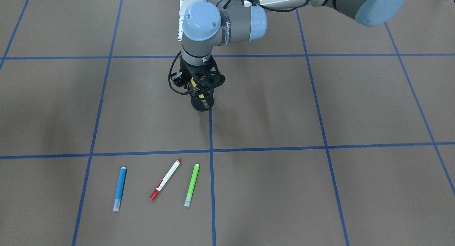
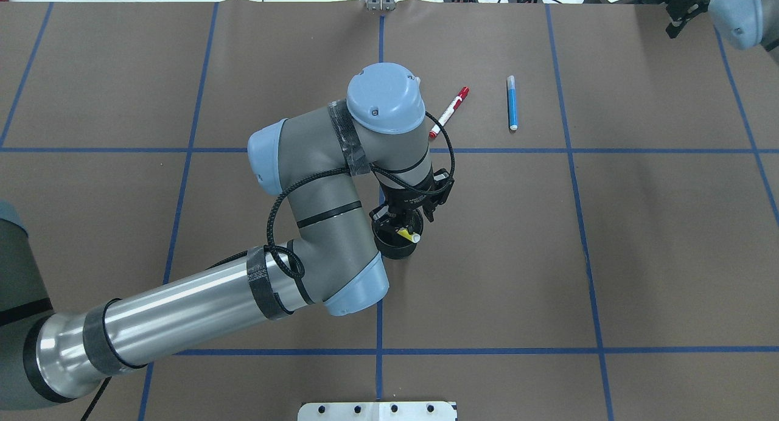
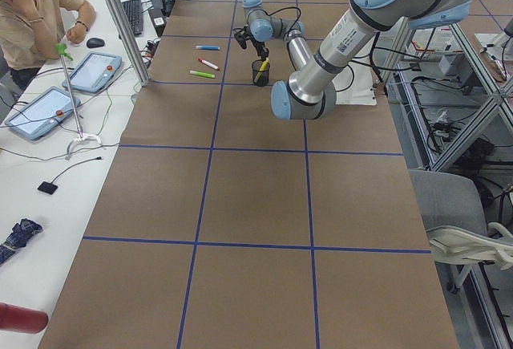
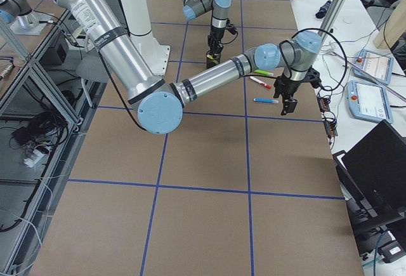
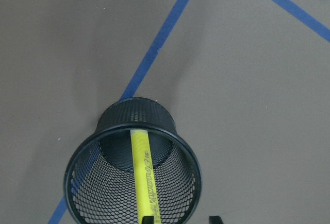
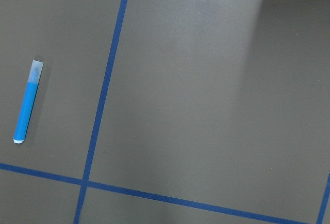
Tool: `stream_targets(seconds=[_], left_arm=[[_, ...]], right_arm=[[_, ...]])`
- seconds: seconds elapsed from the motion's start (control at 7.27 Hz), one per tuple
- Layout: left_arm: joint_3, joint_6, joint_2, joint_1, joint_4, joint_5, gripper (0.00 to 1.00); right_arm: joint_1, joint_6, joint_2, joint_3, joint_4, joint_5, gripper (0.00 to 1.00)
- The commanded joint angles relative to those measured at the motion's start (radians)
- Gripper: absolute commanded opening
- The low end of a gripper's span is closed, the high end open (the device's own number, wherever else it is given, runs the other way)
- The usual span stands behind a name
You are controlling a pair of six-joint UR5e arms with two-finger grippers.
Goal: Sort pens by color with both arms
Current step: 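Lower the left gripper into the cup and grasp the yellow highlighter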
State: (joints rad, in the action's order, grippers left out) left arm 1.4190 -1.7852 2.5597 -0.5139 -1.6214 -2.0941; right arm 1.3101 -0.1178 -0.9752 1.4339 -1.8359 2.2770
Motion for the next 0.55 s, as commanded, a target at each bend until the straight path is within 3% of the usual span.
stream_targets(seconds=[0.0, 0.41], left_arm=[[0.030, 0.001, 0.001, 0.000, 0.038, -0.001, 0.47], [0.051, 0.015, -0.007, 0.000, 0.063, -0.003, 0.47]], right_arm=[[0.000, -0.002, -0.005, 0.005, 0.001, -0.001, 0.99], [-0.002, -0.002, -0.007, 0.005, 0.001, -0.002, 0.99]])
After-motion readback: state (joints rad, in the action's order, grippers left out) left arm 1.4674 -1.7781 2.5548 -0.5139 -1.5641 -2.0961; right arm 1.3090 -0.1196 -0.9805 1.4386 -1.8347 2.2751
